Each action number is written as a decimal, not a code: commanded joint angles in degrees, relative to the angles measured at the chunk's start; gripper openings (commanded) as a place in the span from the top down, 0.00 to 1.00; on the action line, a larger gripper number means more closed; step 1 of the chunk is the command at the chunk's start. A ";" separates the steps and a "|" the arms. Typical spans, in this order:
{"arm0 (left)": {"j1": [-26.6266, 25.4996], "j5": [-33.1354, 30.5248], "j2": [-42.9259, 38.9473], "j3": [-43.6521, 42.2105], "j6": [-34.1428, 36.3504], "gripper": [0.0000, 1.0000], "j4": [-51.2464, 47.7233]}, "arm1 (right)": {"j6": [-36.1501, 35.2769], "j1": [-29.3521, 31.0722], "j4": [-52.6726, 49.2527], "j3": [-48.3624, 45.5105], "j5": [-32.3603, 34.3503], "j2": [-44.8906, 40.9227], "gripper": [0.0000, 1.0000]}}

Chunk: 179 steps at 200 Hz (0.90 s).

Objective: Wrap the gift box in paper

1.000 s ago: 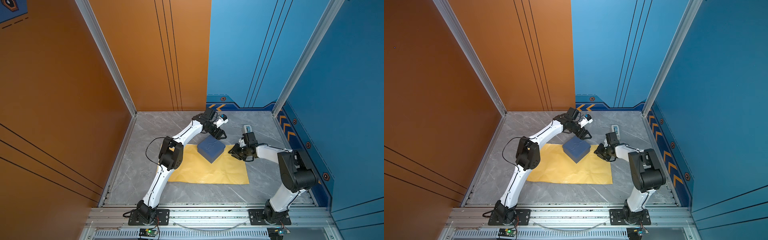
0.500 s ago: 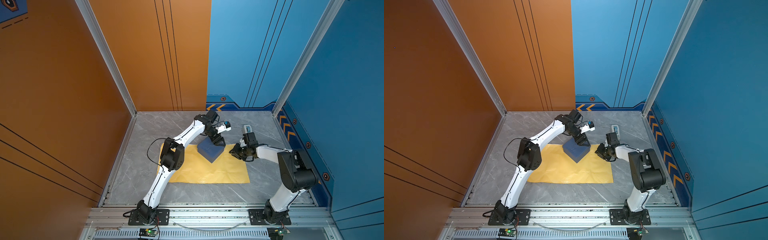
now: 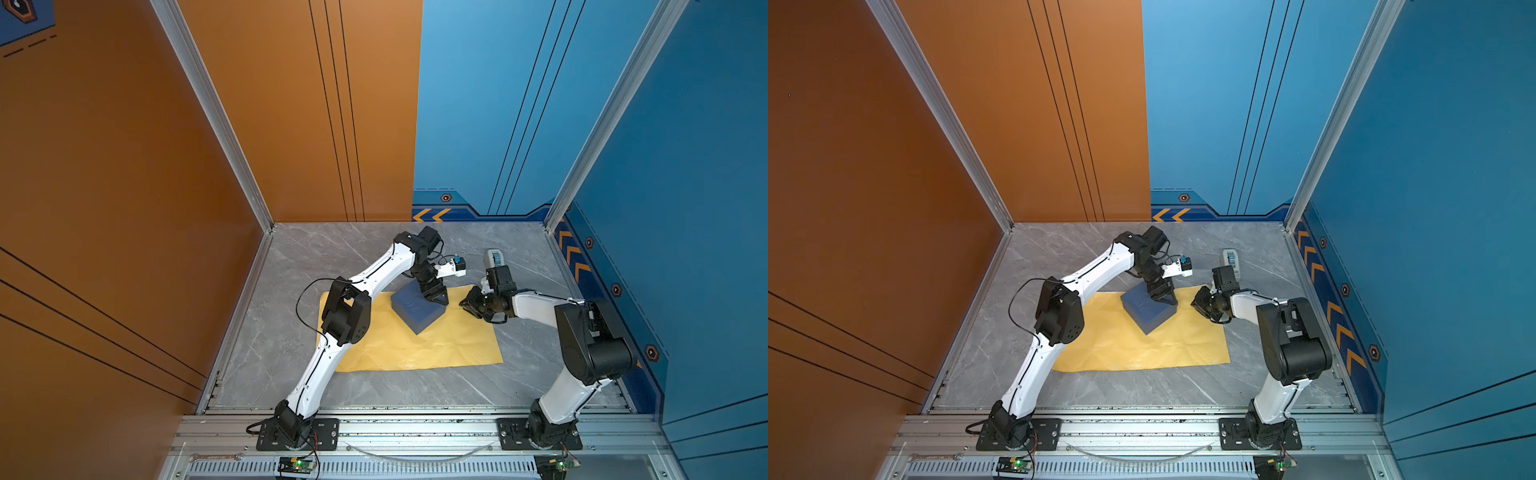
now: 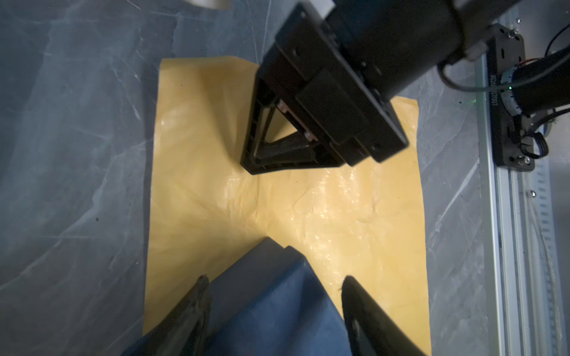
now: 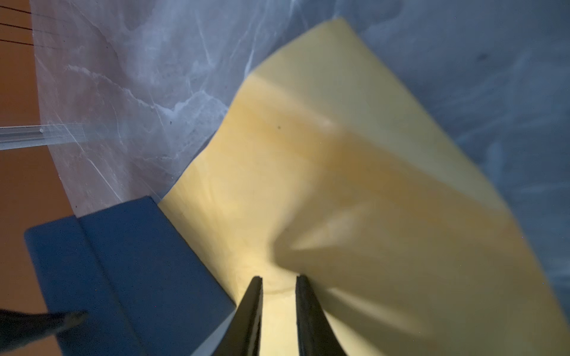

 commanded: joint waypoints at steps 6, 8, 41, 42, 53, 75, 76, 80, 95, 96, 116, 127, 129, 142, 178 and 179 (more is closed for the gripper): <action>-0.40 0.03 -4.49 -5.50 2.92 0.33 -5.46 | 0.80 -0.51 -3.57 -2.20 7.17 2.22 0.76; -0.47 0.16 -4.74 -5.81 3.00 0.34 -5.46 | 0.87 -0.46 -3.57 -2.25 7.18 2.24 0.77; -0.84 -0.21 -7.07 -9.39 3.06 0.34 -5.49 | 0.96 -0.11 -3.41 -1.82 7.17 2.36 0.77; -0.84 -0.26 -7.11 -9.41 3.01 0.35 -5.52 | 0.95 -0.09 -3.40 -1.80 7.13 2.36 0.77; -0.90 -0.36 -7.63 -9.12 1.89 0.34 -5.47 | 0.78 0.21 -3.39 -1.35 6.88 2.34 0.76; -0.35 -2.14 -7.98 -4.63 -5.00 0.31 -5.42 | 0.05 1.29 -3.05 -0.02 6.49 1.30 0.62; -0.25 -2.24 -7.95 -4.31 -5.50 0.31 -5.44 | 0.02 1.36 -3.13 0.11 6.44 1.22 0.61; -0.02 -2.60 -7.93 -3.28 -7.42 0.31 -5.40 | -0.22 1.55 -3.21 0.42 6.32 0.83 0.58; 1.61 -4.90 -8.27 0.24 -14.99 0.30 -5.42 | -0.77 2.51 -3.37 1.65 5.98 -1.11 0.49; 1.70 -4.98 -8.37 0.33 -15.55 0.30 -5.44 | -0.83 2.54 -3.38 1.74 5.97 -1.26 0.49; 4.17 -7.10 -10.83 -1.21 -22.62 0.32 -5.29 | -1.87 3.41 -4.74 2.78 5.99 -5.22 0.43; 5.42 -8.43 -12.85 -4.76 -26.07 0.34 -4.64 | -2.29 3.69 -6.10 2.84 6.20 -7.55 0.43; 5.71 -8.61 -13.25 -5.42 -26.67 0.34 -4.47 | -2.30 3.76 -6.24 2.70 6.24 -8.05 0.43; 7.33 -10.44 -16.18 -11.93 -30.33 0.34 -2.49 | -2.22 4.76 -7.97 1.50 6.52 -10.92 0.43; 12.07 -7.40 -25.02 -32.58 -38.57 0.34 8.66 | 0.39 9.28 -10.02 -5.22 6.19 -18.44 0.51; 12.16 -7.11 -25.26 -32.82 -38.77 0.34 8.94 | 0.53 9.49 -10.00 -5.43 6.16 -18.59 0.52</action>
